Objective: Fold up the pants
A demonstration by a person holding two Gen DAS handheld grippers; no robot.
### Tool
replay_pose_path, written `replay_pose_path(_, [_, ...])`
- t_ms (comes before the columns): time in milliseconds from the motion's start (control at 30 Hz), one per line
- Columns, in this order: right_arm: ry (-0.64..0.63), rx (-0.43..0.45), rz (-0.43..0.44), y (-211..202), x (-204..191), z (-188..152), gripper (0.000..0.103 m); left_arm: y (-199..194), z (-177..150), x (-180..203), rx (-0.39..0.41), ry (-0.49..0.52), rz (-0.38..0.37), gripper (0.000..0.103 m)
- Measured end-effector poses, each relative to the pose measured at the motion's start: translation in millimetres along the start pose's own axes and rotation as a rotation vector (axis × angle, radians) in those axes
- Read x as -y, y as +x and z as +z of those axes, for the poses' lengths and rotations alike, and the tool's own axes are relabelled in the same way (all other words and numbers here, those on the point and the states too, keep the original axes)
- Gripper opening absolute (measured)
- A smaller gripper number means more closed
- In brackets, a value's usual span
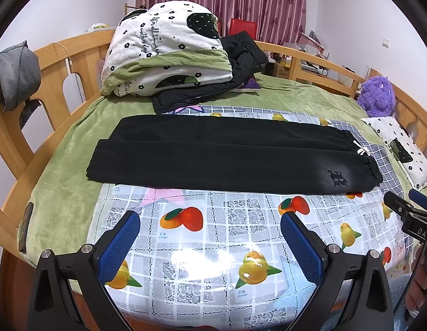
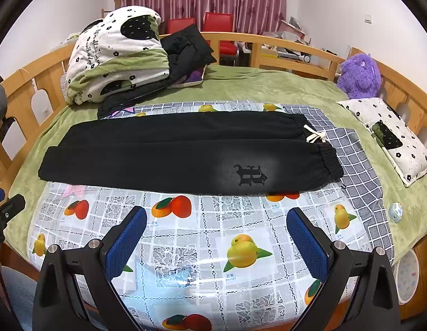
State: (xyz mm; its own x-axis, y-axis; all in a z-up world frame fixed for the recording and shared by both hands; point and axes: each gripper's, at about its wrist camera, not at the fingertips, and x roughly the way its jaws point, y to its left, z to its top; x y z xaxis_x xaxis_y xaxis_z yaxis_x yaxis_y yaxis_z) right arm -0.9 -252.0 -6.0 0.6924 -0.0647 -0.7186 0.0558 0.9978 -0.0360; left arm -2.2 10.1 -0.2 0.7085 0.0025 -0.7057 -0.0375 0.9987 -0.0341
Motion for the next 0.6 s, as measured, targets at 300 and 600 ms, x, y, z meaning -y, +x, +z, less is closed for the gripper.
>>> replay_pose_path(300, [-0.001, 0.003, 0.004, 0.8, 0.6, -0.1, 0.100, 0.4, -0.2, 0.1, -0.002, -0.002, -0.004, 0.102])
replay_pose_path(600, [-0.020, 0.024, 0.017, 0.0, -1.8, -0.2, 0.100, 0.0, -0.8, -0.8, 0.013, -0.016, -0.068, 0.102])
